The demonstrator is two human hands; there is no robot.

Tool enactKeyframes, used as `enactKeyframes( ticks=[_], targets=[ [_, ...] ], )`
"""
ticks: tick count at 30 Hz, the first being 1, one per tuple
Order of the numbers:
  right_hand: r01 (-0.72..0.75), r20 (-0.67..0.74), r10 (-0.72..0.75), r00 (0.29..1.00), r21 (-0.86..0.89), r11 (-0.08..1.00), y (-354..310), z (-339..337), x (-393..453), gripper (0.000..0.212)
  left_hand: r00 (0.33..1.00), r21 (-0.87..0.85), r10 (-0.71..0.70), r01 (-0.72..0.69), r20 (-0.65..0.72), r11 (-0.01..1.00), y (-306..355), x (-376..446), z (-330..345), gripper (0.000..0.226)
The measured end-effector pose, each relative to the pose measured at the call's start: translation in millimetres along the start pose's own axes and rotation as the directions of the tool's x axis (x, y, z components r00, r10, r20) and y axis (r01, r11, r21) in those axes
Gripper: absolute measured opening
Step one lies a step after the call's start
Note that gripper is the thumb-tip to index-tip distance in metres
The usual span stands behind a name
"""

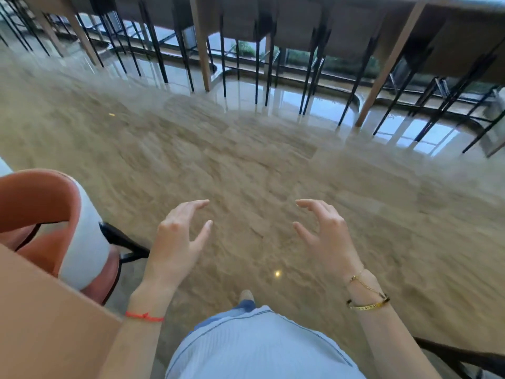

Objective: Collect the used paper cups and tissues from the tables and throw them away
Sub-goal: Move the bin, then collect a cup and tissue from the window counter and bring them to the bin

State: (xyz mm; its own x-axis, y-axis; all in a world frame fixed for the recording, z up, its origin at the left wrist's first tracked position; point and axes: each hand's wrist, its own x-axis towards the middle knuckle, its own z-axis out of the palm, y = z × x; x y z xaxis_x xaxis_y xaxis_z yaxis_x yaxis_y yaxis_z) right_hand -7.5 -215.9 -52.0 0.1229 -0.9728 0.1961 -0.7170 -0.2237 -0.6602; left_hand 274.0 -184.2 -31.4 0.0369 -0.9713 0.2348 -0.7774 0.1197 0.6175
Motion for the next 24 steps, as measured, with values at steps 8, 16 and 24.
enactKeyframes(
  ticks=[8, 16, 24],
  targets=[
    [-0.04, -0.015, 0.04, 0.999, 0.014, 0.999, 20.4, 19.0, 163.8, 0.037, 0.999, 0.007, 0.0, 0.0, 0.047, 1.0, -24.2, 171.7, 13.1, 0.037],
    [-0.03, 0.008, 0.03, 1.0, -0.006, 1.0, 74.2, 45.0, 333.8, 0.039, 0.999, 0.015, 0.025, -0.026, 0.024, 1.0, -59.8, 339.9, 62.0, 0.036],
    [0.038, 0.003, -0.038, 0.999, -0.026, 0.999, 112.8, 28.9, 550.7, 0.039, 0.999, 0.049, 0.034, -0.032, -0.036, 0.998, -63.5, 543.2, 100.7, 0.036]
  ],
)
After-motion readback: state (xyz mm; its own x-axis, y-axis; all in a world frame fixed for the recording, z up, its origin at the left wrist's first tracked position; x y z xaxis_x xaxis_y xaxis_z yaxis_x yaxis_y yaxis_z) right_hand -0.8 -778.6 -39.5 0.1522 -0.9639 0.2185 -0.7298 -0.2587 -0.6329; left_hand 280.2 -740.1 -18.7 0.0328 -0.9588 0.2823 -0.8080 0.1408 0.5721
